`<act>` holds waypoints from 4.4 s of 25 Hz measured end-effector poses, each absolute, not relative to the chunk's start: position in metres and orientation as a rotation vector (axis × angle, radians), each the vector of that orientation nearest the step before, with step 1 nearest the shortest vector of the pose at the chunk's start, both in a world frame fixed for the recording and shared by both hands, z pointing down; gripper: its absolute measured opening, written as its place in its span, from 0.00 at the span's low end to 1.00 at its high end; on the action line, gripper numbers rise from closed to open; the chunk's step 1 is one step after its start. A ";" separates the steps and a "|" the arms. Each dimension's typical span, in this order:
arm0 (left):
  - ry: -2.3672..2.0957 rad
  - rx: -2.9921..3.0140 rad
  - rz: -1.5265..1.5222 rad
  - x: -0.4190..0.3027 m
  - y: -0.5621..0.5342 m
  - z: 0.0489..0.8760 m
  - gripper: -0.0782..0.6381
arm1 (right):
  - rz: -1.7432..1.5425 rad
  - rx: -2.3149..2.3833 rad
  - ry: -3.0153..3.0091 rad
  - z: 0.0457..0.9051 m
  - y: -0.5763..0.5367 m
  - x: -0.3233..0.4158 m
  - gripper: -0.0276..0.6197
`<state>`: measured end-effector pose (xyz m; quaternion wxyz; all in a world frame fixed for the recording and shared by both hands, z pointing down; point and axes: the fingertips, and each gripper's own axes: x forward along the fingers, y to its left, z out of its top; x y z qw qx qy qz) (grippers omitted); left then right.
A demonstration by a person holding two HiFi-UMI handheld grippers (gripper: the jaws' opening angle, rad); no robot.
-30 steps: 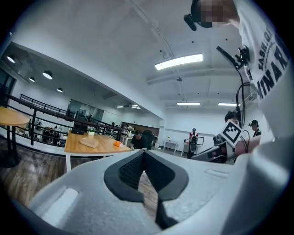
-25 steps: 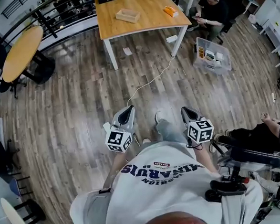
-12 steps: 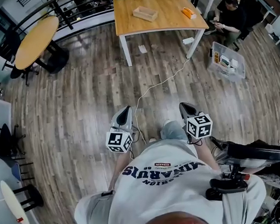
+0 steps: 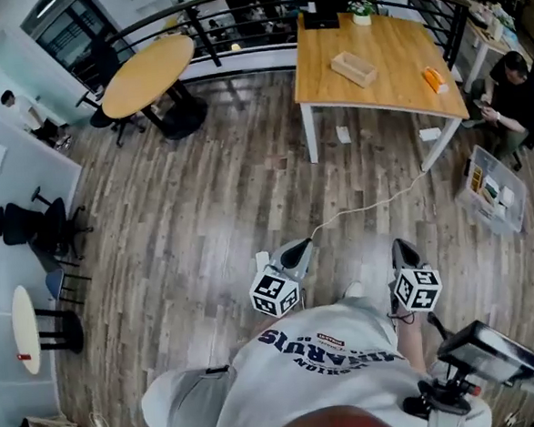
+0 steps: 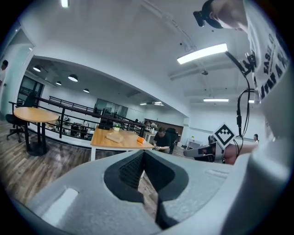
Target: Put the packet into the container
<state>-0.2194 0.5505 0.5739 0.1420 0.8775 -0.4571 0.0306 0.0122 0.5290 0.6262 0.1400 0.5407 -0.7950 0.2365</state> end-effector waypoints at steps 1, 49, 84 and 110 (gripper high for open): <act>-1.311 2.532 0.103 -0.211 0.545 0.572 0.10 | 0.706 1.596 -2.271 0.633 0.529 0.030 0.06; -1.143 2.842 0.046 -0.042 0.292 0.479 0.10 | 0.308 1.783 -2.259 0.549 0.335 0.191 0.06; -1.055 2.786 -0.068 -0.150 0.090 0.487 0.10 | 0.399 1.712 -2.241 0.529 0.102 0.057 0.06; -1.077 2.894 -0.026 -0.136 0.014 0.487 0.10 | 0.280 1.772 -2.287 0.508 0.032 0.053 0.06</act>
